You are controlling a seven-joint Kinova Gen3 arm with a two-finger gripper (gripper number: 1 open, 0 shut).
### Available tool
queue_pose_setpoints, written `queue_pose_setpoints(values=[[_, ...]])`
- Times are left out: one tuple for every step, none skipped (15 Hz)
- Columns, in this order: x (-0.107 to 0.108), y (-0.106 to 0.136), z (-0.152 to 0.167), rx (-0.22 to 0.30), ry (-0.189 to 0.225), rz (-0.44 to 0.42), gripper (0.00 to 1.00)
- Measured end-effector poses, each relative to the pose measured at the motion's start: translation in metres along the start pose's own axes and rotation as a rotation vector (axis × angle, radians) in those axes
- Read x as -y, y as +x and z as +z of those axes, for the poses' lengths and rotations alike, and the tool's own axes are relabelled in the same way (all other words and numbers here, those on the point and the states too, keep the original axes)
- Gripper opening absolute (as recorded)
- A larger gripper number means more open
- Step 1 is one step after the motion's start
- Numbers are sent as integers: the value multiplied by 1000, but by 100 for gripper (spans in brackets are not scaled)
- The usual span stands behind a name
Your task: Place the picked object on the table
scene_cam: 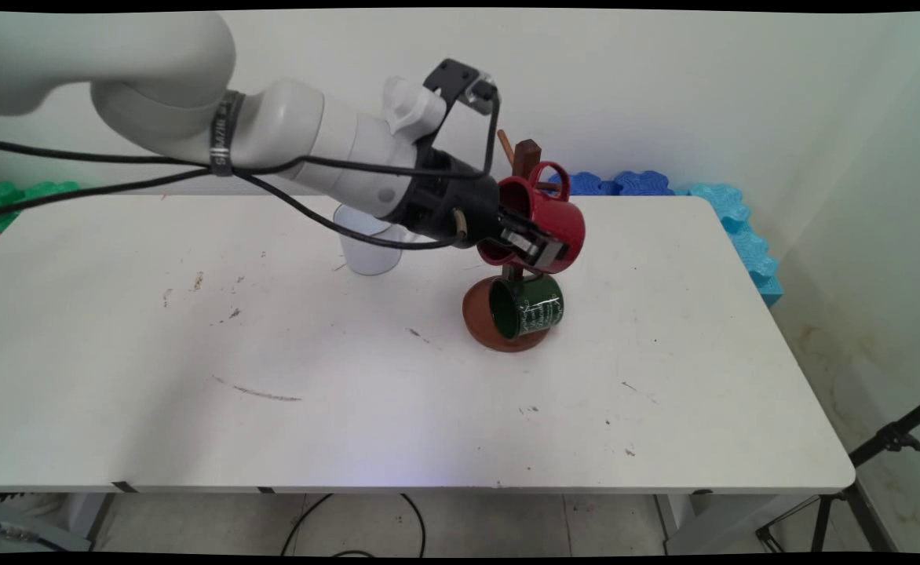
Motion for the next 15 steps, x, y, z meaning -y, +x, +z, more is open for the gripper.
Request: queue_pose_setpoints(values=[[-4, 2, -4, -4, -10, -1, 0], [-7, 3, -7, -7, -17, -1, 0], [-11, 5, -12, -10, -27, -2, 0], [-16, 7, -18, -12, -38, -5, 0], [-21, 9, -25, -11, -50, -8, 0], [-25, 9, -31, -10, -60, -10, 0], [-28, 10, -36, -9, -66, -10, 0], [-32, 10, -43, -5, -75, -9, 0], [-35, 10, -51, 5, -80, -4, 0], [-36, 10, -58, 17, -81, 3, 0], [-34, 10, -67, 33, -77, 13, 0], [-32, 9, -72, 43, -73, 20, 0], [-27, 8, -80, 59, -64, 30, 0], [-19, 7, -89, 80, -53, 43, 0], [-12, 7, -98, 103, -45, 60, 0]])
